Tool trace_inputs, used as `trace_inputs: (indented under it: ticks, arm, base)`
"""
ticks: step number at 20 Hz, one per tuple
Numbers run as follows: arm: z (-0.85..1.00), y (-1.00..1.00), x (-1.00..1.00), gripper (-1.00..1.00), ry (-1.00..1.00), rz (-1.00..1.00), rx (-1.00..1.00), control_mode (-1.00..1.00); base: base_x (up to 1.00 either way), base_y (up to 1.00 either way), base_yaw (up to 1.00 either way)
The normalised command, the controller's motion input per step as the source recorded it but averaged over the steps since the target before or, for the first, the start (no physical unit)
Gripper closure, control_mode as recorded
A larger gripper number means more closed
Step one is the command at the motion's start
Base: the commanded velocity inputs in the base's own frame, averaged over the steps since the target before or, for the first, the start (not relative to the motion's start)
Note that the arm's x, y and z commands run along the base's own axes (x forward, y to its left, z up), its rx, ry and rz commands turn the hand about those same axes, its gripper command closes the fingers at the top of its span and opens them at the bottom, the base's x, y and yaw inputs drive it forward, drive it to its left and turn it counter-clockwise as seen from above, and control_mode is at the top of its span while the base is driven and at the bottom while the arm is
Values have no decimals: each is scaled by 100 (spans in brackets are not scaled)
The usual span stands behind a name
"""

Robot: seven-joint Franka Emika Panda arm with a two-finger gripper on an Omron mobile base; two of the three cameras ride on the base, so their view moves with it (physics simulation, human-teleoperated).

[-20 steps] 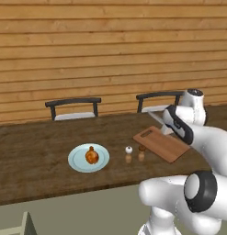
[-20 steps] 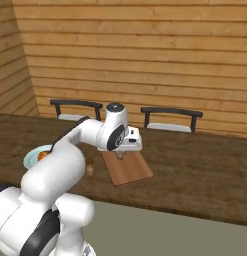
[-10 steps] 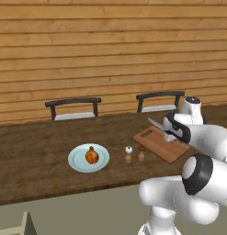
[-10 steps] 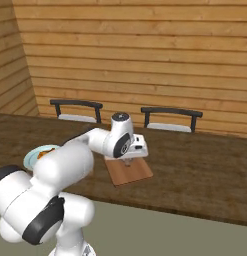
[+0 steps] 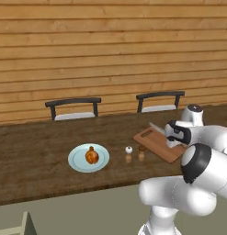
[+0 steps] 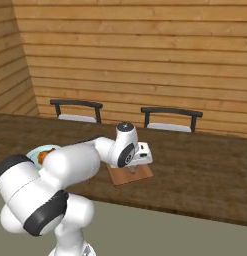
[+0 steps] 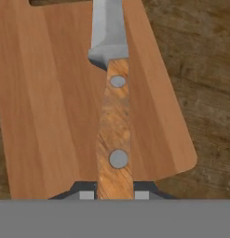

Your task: Pick up the knife from the drawer and place it on the cutting board. Then place the meat from the plate to the cutting board.

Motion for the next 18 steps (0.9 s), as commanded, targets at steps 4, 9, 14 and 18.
trace_inputs:
  ticks: [4, 9, 14, 18]
  arm:
    - [-2, 0, 28, 100, 0, 8, 0, -100]
    - [-1, 0, 21, 100, 0, 15, 0, -100]
    - [-15, -1, 0, 100, 4, 7, 0, -100]
    - [-21, 0, 10, -100, 6, 7, 0, -100]
  base:
    - [0, 0, 0]
    - [0, 0, 0]
    - [0, 0, 0]
    - [0, 0, 0]
